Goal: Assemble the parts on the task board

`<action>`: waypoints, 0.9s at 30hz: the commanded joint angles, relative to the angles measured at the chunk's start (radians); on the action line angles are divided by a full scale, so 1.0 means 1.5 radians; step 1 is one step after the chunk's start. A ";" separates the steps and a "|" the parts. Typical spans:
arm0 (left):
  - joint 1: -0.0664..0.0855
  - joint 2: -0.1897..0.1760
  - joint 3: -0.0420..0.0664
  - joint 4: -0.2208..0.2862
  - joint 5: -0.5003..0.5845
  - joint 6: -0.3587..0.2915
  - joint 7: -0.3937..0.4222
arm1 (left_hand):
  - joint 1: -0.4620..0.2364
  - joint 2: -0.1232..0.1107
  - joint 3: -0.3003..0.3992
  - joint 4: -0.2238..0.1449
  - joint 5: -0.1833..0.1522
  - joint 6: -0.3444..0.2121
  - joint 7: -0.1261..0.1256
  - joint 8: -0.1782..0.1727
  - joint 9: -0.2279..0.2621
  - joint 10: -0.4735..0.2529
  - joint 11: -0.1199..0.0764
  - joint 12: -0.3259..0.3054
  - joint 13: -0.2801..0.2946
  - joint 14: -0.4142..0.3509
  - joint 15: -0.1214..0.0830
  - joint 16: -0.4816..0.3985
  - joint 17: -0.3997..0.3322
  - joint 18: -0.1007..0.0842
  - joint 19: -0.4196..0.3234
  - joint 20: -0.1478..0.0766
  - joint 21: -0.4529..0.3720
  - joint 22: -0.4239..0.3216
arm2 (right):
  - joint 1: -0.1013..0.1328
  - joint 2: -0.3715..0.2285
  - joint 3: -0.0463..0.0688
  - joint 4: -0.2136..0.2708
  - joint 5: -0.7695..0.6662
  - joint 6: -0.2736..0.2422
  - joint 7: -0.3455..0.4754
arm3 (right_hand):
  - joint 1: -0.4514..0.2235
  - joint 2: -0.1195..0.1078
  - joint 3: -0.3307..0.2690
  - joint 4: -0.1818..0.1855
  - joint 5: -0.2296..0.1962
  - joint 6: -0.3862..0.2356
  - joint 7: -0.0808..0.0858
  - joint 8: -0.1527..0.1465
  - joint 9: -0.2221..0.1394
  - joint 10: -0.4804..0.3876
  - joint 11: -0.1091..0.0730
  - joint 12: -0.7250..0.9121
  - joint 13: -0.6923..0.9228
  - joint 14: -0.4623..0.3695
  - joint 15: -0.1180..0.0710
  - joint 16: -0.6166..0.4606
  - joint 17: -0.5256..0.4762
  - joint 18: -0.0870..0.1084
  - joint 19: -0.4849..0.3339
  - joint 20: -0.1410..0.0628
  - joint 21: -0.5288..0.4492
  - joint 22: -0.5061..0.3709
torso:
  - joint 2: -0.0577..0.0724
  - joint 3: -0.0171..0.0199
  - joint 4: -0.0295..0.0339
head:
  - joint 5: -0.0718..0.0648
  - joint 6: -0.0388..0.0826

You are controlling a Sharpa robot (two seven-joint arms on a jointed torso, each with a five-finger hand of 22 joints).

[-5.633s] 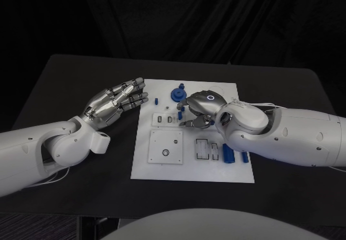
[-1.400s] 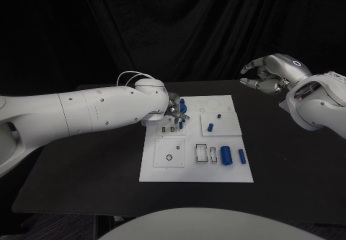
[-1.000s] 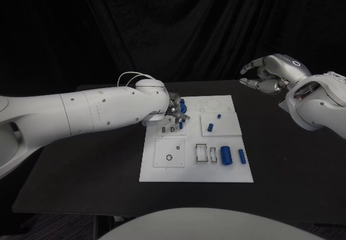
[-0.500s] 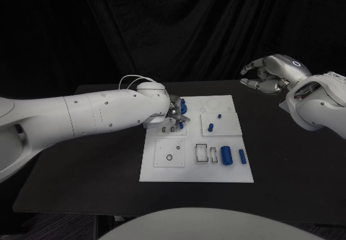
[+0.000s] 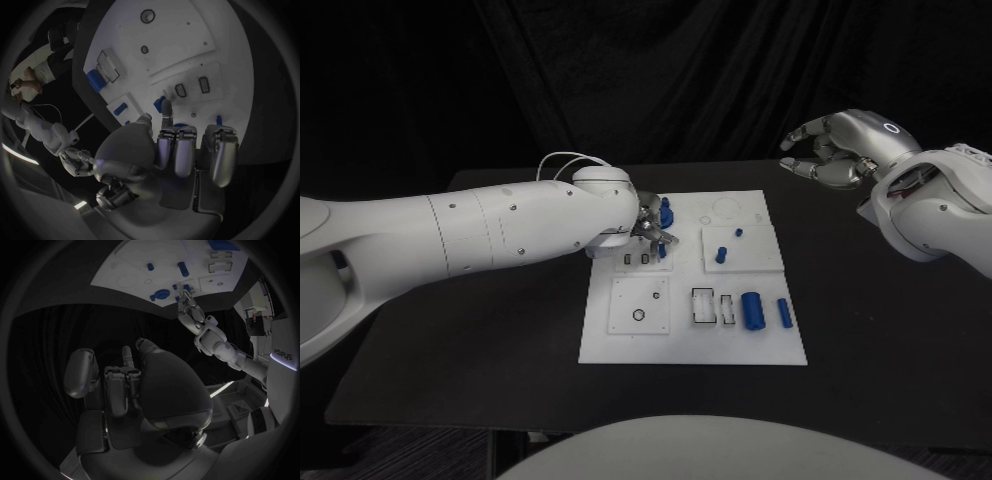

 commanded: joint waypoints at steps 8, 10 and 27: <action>-0.004 0.004 0.001 -0.003 0.004 0.006 0.010 | 0.011 -0.001 0.008 -0.005 0.004 0.004 0.003 -0.010 0.002 0.069 -0.004 0.002 0.175 0.068 -0.005 0.002 0.176 -0.004 0.069 -0.004 0.003 0.176 | -0.002 0.001 0.001 -0.001 -0.002 0.008 -0.007 | 0.008 -0.001 0.005 0.000 0.003 0.004 0.000 0.002 -0.001 0.071 0.004 0.002 0.175 0.071 0.003 0.002 0.176 0.006 -0.006 0.001 -0.003 0.105 | 0.000 -0.0001 0.0000 | -0.001 0.000; -0.004 0.004 0.001 -0.004 0.004 0.007 0.010 | 0.012 -0.001 0.009 -0.006 0.004 0.004 0.003 -0.011 0.003 0.069 -0.004 0.002 0.175 0.068 -0.005 0.002 0.176 -0.004 0.069 -0.004 0.003 0.176 | -0.002 0.001 0.001 -0.001 -0.002 0.008 -0.008 | 0.009 -0.002 0.005 -0.001 0.004 0.005 0.000 0.002 -0.001 0.071 0.005 0.002 0.175 0.071 0.003 0.002 0.176 0.006 -0.007 0.001 -0.005 0.105 | 0.000 0.0000 0.0002 | -0.003 0.000; -0.010 0.008 0.001 -0.011 0.004 0.016 0.015 | 0.020 -0.002 0.020 -0.013 0.003 0.004 0.004 -0.026 0.006 0.069 -0.004 0.002 0.175 0.068 -0.004 0.002 0.176 -0.004 0.069 -0.004 0.003 0.176 | -0.002 0.003 0.001 -0.001 -0.002 0.012 -0.010 | 0.013 -0.002 0.008 -0.003 0.010 0.006 0.000 0.002 -0.002 0.071 0.005 0.002 0.175 0.071 0.003 0.002 0.176 0.007 -0.009 0.001 -0.010 0.104 | 0.000 0.0002 -0.0002 | -0.004 0.000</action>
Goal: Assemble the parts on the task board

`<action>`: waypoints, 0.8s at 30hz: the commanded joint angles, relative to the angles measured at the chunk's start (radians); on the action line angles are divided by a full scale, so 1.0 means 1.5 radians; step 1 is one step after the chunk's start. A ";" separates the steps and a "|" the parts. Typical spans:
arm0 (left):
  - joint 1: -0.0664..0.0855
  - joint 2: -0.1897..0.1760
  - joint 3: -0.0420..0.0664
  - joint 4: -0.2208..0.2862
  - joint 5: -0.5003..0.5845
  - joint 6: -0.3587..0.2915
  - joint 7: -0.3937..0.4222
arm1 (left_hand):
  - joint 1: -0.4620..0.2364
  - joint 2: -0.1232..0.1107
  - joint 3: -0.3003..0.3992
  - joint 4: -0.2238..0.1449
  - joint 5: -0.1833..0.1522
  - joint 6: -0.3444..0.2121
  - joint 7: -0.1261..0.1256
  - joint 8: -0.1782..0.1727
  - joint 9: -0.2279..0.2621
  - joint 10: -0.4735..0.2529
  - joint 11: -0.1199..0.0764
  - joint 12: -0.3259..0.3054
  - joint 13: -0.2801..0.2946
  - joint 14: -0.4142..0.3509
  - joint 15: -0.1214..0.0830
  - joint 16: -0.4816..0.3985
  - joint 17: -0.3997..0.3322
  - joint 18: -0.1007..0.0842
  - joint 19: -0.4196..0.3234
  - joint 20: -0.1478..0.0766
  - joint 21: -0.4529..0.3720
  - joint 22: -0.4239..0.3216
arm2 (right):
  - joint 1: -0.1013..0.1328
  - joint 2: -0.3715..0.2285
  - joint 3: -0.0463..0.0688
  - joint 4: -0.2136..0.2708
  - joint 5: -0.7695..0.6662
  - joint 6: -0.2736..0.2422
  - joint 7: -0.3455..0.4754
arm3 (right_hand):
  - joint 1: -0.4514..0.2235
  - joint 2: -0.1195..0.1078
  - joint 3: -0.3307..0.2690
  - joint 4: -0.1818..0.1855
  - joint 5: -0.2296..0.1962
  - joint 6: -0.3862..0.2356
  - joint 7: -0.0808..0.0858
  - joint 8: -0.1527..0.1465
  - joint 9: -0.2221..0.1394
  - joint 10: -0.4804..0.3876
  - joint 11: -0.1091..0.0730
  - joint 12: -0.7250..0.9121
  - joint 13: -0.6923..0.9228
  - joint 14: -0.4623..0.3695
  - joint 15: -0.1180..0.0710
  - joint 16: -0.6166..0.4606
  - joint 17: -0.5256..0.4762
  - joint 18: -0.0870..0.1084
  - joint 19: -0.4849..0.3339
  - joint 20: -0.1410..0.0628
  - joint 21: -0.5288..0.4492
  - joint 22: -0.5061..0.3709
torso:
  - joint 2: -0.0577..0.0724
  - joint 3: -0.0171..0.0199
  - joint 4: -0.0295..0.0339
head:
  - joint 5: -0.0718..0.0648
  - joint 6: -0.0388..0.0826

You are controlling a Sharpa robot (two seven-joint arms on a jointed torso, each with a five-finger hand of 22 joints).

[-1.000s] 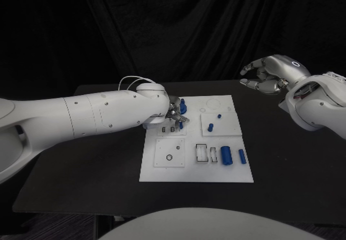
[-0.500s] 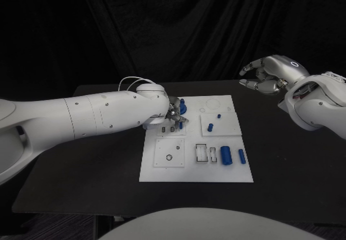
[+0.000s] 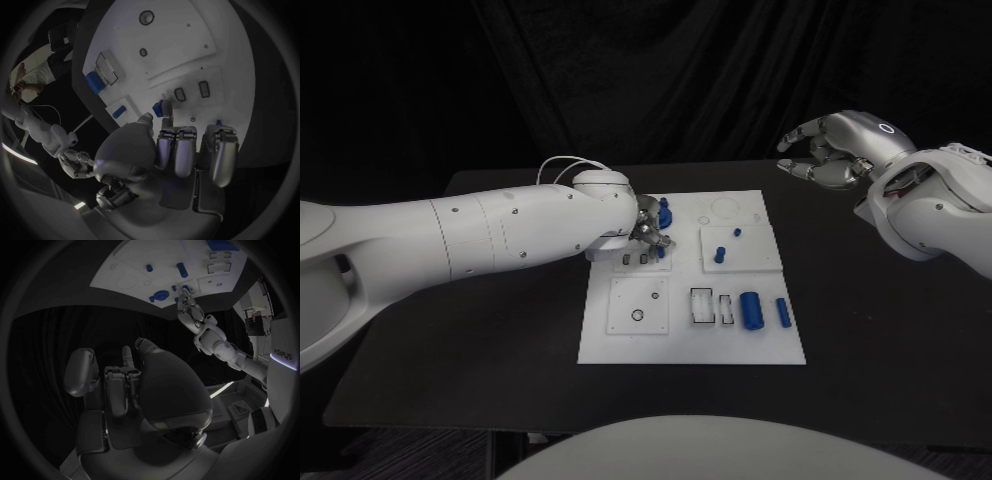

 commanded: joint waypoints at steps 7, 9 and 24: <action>-0.004 0.004 0.001 -0.002 0.004 0.013 0.014 | 0.012 -0.001 0.011 -0.004 0.007 0.004 0.001 -0.009 0.003 0.069 -0.004 0.002 0.175 0.068 -0.004 0.002 0.175 -0.004 0.069 -0.003 0.003 0.175 | -0.002 0.002 0.001 -0.001 -0.002 0.005 -0.009 | 0.006 0.001 0.007 0.000 0.006 0.006 0.000 0.002 -0.002 0.071 0.005 0.002 0.175 0.071 0.003 0.002 0.175 0.007 -0.005 0.001 -0.007 0.103 | 0.000 0.0003 0.0002 | 0.000 0.000; -0.004 0.004 0.001 -0.003 0.004 0.015 0.014 | 0.014 -0.002 0.016 -0.007 0.013 0.005 0.001 -0.013 0.005 0.069 -0.004 0.002 0.175 0.068 -0.004 0.002 0.175 -0.004 0.069 -0.004 0.003 0.175 | -0.002 0.002 0.001 -0.001 -0.002 0.005 -0.010 | 0.006 0.001 0.007 0.000 0.006 0.006 0.000 0.002 -0.002 0.071 0.005 0.002 0.175 0.071 0.003 0.002 0.175 0.007 -0.005 0.001 -0.007 0.103 | 0.000 0.0002 0.0003 | 0.000 0.000; -0.006 0.004 0.001 -0.003 0.004 0.017 0.019 | 0.022 -0.011 0.044 -0.020 0.034 0.014 -0.001 -0.030 0.015 0.069 -0.005 0.002 0.175 0.068 -0.005 0.002 0.175 -0.004 0.069 -0.004 0.003 0.175 | -0.002 0.004 0.001 -0.002 -0.002 0.007 -0.016 | 0.010 0.002 0.012 -0.002 0.014 0.007 0.000 0.002 -0.003 0.071 0.005 0.002 0.175 0.071 0.003 0.002 0.175 0.008 -0.006 0.002 -0.012 0.102 | 0.000 0.0000 0.0000 | 0.003 0.000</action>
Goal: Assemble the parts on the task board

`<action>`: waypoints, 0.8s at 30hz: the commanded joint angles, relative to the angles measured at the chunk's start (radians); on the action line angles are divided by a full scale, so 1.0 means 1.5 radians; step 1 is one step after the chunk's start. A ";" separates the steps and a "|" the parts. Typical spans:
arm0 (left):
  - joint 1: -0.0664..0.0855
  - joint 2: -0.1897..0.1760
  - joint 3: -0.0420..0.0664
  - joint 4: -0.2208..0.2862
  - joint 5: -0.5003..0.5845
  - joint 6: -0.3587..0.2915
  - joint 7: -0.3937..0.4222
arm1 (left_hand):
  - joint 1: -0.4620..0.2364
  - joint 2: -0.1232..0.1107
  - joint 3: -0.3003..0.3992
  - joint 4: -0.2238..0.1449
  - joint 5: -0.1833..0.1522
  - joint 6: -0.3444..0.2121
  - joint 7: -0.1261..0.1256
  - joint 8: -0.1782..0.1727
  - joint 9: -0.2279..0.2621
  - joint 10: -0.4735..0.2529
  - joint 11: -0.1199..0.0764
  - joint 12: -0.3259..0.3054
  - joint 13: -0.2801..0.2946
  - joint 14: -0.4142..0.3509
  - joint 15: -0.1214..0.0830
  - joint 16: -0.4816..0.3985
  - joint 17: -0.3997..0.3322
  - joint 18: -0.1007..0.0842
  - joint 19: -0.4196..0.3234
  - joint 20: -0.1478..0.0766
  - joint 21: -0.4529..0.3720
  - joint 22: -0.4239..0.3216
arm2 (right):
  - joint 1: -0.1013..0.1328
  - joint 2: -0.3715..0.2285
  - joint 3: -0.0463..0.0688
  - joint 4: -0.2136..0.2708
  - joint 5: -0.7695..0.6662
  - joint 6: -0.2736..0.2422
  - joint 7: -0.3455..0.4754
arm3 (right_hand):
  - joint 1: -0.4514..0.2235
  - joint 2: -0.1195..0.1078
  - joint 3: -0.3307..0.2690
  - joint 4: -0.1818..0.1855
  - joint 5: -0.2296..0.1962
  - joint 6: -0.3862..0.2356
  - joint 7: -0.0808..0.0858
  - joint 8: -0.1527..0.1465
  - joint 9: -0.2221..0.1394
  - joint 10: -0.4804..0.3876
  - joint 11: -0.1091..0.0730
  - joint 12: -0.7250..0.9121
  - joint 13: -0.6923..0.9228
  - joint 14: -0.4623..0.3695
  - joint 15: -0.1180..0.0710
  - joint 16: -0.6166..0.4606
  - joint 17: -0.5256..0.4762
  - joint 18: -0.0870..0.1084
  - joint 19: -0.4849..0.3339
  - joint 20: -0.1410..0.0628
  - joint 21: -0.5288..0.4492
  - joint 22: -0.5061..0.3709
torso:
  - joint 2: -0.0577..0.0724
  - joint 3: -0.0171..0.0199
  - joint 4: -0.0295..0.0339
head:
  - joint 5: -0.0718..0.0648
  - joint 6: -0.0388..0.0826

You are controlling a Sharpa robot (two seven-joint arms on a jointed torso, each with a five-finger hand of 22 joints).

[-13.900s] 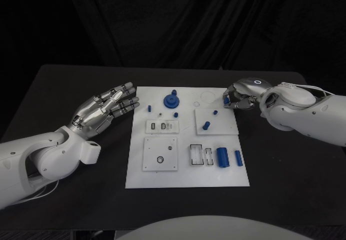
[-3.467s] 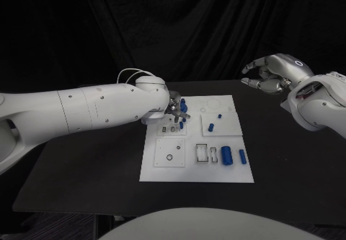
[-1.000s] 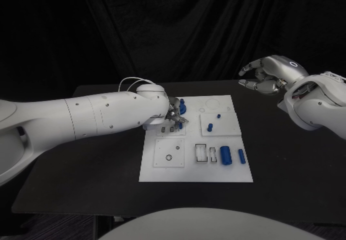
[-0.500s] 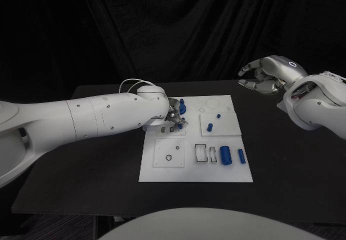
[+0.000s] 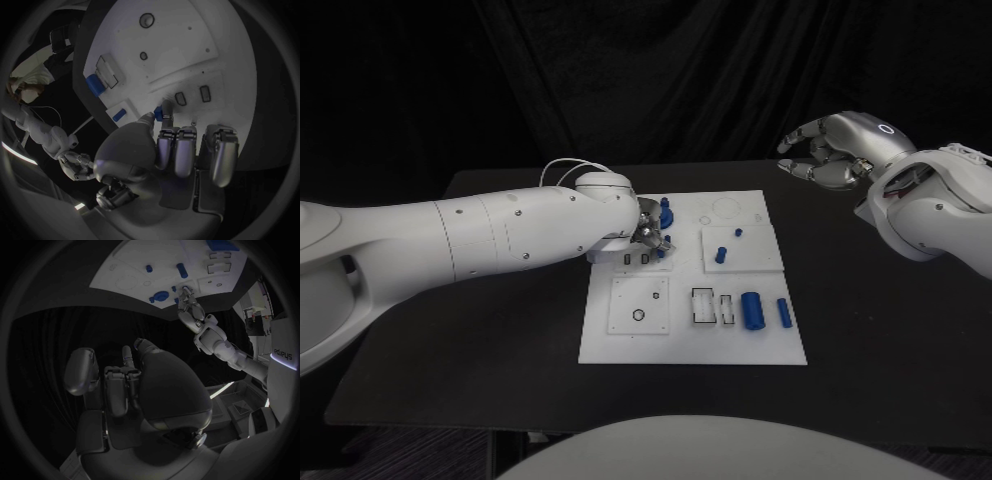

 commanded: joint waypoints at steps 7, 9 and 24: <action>-0.001 0.001 0.001 0.002 0.004 0.006 0.014 | 0.007 -0.011 0.035 -0.009 0.025 0.015 -0.004 -0.013 0.014 0.068 -0.008 0.002 0.175 0.071 -0.005 0.002 0.175 -0.004 0.069 -0.006 0.003 0.175 | -0.002 -0.001 0.001 0.000 -0.002 0.003 -0.014 | 0.006 -0.003 0.003 0.001 0.008 0.003 -0.001 0.002 -0.001 0.071 0.004 0.002 0.175 0.071 0.003 0.002 0.175 0.009 -0.005 -0.001 -0.006 0.101 | 0.000 0.0002 0.0001 | 0.000 0.000; -0.002 0.000 0.001 0.002 0.004 0.004 0.015 | 0.010 -0.016 0.051 -0.015 0.033 0.018 -0.006 -0.014 0.022 0.068 -0.009 0.002 0.175 0.071 -0.006 0.002 0.175 -0.004 0.069 -0.007 0.003 0.175 | -0.002 -0.001 0.001 0.000 -0.002 0.003 -0.015 | 0.005 -0.003 0.003 0.001 0.009 0.004 -0.001 0.002 -0.001 0.071 0.004 0.002 0.175 0.071 0.002 0.002 0.175 0.009 -0.006 -0.001 -0.008 0.100 | 0.000 0.0003 0.0003 | 0.001 0.000; -0.002 -0.013 0.001 0.016 0.004 -0.012 0.014 | -0.023 -0.057 0.156 -0.031 0.051 0.025 -0.006 -0.031 0.064 0.068 -0.011 0.002 0.175 0.071 -0.008 0.002 0.175 -0.004 0.069 -0.010 0.003 0.175 | -0.002 -0.002 0.001 -0.001 -0.002 0.006 -0.016 | 0.005 -0.003 0.004 0.002 0.011 0.004 -0.001 0.002 -0.002 0.071 0.004 0.002 0.175 0.071 0.002 0.002 0.175 0.010 -0.006 -0.001 -0.009 0.100 | -0.001 -0.0001 0.0005 | 0.002 0.000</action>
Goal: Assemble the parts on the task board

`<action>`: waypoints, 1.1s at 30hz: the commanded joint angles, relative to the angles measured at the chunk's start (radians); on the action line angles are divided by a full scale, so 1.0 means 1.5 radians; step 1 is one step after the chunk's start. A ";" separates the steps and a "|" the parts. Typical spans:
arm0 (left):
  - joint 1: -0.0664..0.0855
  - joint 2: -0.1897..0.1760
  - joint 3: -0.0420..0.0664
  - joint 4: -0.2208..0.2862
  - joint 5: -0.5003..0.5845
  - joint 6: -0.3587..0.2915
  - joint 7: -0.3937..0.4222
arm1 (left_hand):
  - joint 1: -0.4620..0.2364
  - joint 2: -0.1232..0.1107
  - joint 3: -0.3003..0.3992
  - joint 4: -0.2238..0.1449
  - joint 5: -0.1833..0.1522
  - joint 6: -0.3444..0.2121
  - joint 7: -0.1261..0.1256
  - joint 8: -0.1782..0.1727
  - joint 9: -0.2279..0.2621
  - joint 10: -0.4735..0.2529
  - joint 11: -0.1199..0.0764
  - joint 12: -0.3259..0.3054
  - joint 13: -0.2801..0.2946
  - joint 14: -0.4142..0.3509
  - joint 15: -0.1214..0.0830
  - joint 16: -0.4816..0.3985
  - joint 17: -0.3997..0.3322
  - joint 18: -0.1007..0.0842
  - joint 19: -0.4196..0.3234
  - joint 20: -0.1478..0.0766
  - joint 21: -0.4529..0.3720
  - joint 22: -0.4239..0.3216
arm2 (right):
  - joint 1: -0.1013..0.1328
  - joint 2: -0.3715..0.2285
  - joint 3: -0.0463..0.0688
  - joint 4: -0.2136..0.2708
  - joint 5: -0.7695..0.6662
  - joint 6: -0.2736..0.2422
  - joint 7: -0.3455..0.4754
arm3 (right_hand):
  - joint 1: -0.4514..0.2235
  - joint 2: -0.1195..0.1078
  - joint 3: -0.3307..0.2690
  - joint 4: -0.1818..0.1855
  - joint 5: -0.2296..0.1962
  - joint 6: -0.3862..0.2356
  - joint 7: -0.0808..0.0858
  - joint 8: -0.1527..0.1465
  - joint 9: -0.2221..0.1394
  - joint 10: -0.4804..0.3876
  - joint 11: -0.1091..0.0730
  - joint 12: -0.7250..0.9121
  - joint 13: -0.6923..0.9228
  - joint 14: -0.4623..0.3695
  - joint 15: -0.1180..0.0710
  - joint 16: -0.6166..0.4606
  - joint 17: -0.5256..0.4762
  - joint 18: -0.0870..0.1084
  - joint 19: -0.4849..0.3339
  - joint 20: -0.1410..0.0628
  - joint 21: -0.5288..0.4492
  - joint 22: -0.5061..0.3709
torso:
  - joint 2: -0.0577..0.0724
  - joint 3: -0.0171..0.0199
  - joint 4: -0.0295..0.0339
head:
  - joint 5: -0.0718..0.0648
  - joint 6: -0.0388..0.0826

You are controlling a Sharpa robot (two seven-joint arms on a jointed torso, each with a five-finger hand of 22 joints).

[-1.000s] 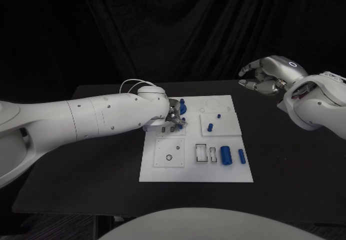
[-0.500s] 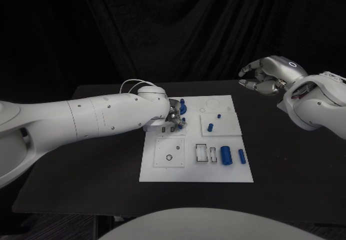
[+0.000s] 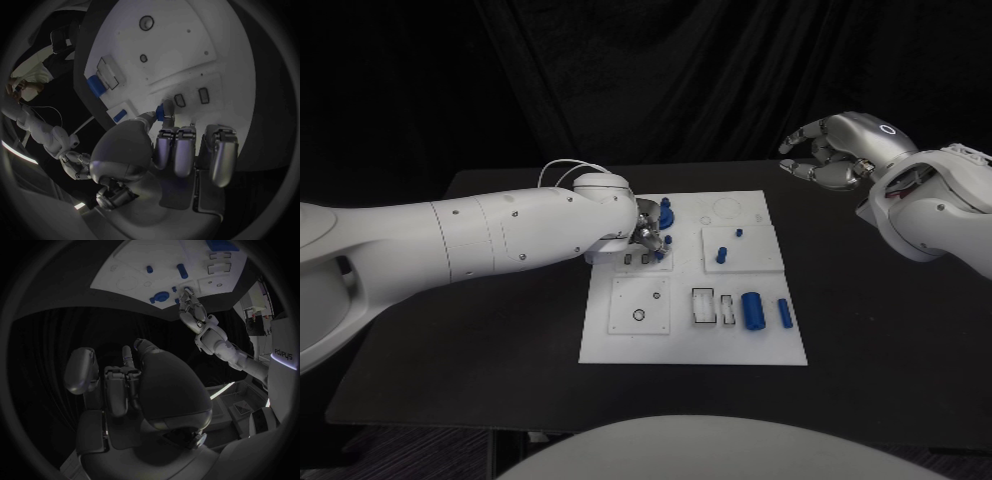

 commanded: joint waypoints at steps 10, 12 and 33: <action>-0.002 -0.029 0.001 0.030 0.004 -0.033 0.002 | -0.015 -0.011 0.027 -0.003 0.004 0.005 0.000 -0.008 0.010 0.069 -0.002 0.002 0.175 0.070 -0.003 0.002 0.175 -0.004 0.069 -0.005 0.003 0.176 | -0.002 -0.003 0.001 -0.001 -0.002 0.007 -0.015 | 0.005 -0.003 0.004 0.002 0.005 0.004 -0.002 0.002 -0.001 0.071 0.003 0.002 0.175 0.071 0.002 0.002 0.176 0.010 -0.005 0.001 -0.007 0.100 | -0.001 -0.0005 0.0008 | 0.001 0.000; -0.002 -0.034 0.001 0.033 0.004 -0.035 0.000 | -0.015 -0.011 0.027 -0.003 0.004 0.005 0.000 -0.008 0.010 0.069 -0.002 0.002 0.175 0.070 -0.003 0.002 0.175 -0.004 0.069 -0.005 0.003 0.176 | -0.002 -0.003 0.001 -0.001 -0.002 0.008 -0.016 | 0.005 -0.003 0.004 0.002 0.005 0.004 -0.002 0.002 -0.001 0.071 0.003 0.002 0.175 0.071 0.002 0.002 0.176 0.010 -0.005 0.001 -0.007 0.100 | -0.001 -0.0005 0.0007 | 0.002 0.000; -0.007 -0.057 0.001 0.042 0.004 -0.041 -0.009 | -0.025 -0.015 0.043 -0.003 0.003 0.004 0.001 -0.015 0.014 0.069 -0.001 0.002 0.175 0.070 -0.002 0.002 0.175 -0.004 0.069 -0.004 0.003 0.176 | -0.003 -0.001 0.001 -0.004 -0.002 0.016 -0.020 | 0.005 -0.004 0.005 0.002 0.006 0.004 -0.002 0.002 -0.002 0.071 0.003 0.002 0.175 0.071 0.002 0.002 0.175 0.010 -0.006 0.001 -0.009 0.099 | 0.000 -0.0005 0.0003 | 0.008 0.000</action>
